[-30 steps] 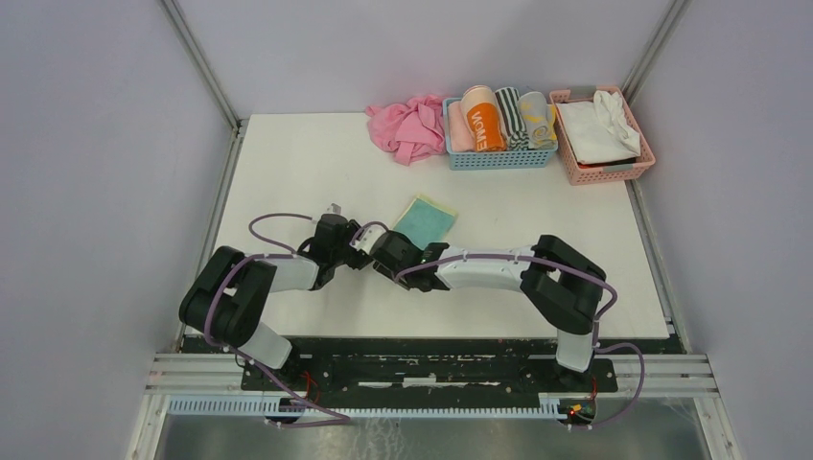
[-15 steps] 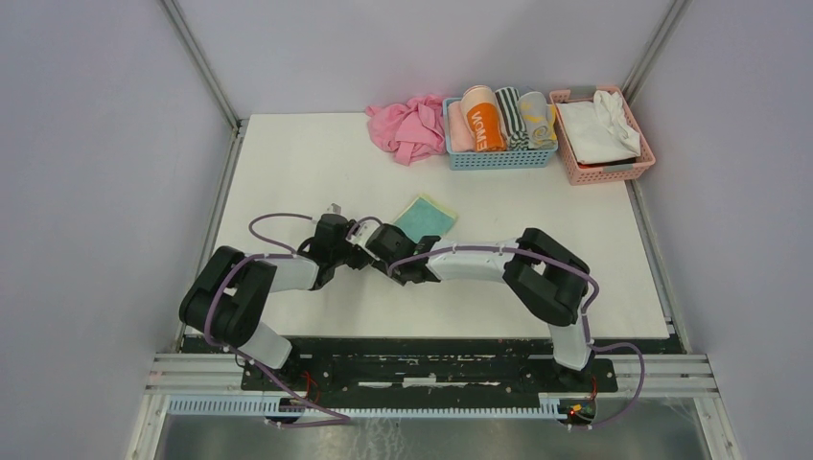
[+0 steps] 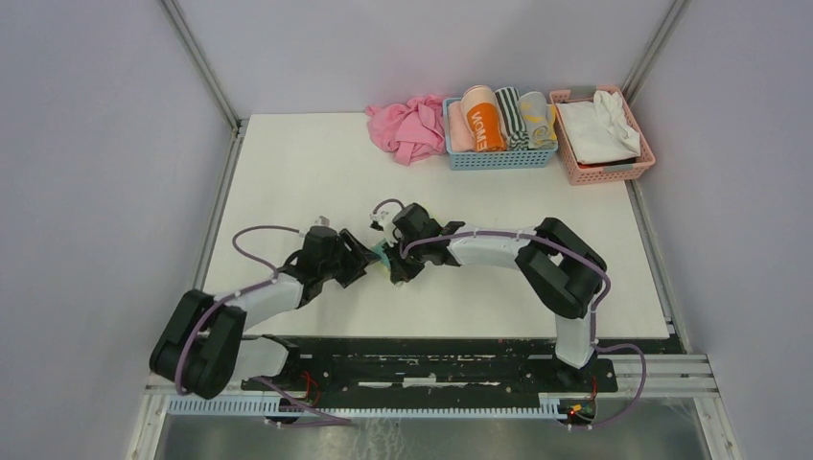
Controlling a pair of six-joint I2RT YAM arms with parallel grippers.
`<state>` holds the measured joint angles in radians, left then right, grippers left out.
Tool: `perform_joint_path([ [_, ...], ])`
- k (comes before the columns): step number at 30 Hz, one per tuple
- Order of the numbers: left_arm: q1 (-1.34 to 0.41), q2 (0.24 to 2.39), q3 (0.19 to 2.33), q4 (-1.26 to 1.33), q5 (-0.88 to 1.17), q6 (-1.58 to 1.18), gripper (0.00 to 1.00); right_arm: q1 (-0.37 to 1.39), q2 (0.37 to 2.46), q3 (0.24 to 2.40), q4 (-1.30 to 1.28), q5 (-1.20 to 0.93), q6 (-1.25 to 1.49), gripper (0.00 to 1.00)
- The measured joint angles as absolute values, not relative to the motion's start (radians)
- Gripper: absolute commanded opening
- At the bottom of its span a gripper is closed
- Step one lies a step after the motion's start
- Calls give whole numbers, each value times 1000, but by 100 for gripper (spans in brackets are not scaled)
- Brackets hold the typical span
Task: Roll the towels
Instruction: Roll the towel at the center of the board.
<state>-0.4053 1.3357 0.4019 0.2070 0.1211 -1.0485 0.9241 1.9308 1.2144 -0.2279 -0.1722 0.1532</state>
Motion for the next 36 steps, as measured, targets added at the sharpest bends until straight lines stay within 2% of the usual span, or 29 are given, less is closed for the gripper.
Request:
perform_joint_path([
  [6, -405, 1021, 309, 1, 99, -1052, 77, 839, 1915, 1052, 26, -542, 424, 0],
  [11, -405, 825, 239, -55, 97, -1093, 80, 782, 1938, 931, 353, -728, 704, 0],
  [15, -401, 855, 222, -43, 107, -1127, 79, 756, 2007, 884, 571, -799, 876, 0],
  [21, -394, 1057, 259, 73, 152, -1151, 74, 745, 2074, 819, 759, -849, 1020, 0],
  [24, -389, 1145, 288, 130, 165, -1154, 68, 744, 2076, 796, 801, -861, 1044, 0],
  [29, -388, 1238, 325, 167, 168, -1154, 52, 743, 2076, 780, 824, -866, 1052, 0],
  [32, -388, 1271, 335, 177, 161, -1154, 37, 743, 2076, 779, 826, -869, 1050, 3],
  [36, -388, 1296, 336, 182, 148, -1154, 17, 743, 2061, 779, 771, -867, 999, 14],
])
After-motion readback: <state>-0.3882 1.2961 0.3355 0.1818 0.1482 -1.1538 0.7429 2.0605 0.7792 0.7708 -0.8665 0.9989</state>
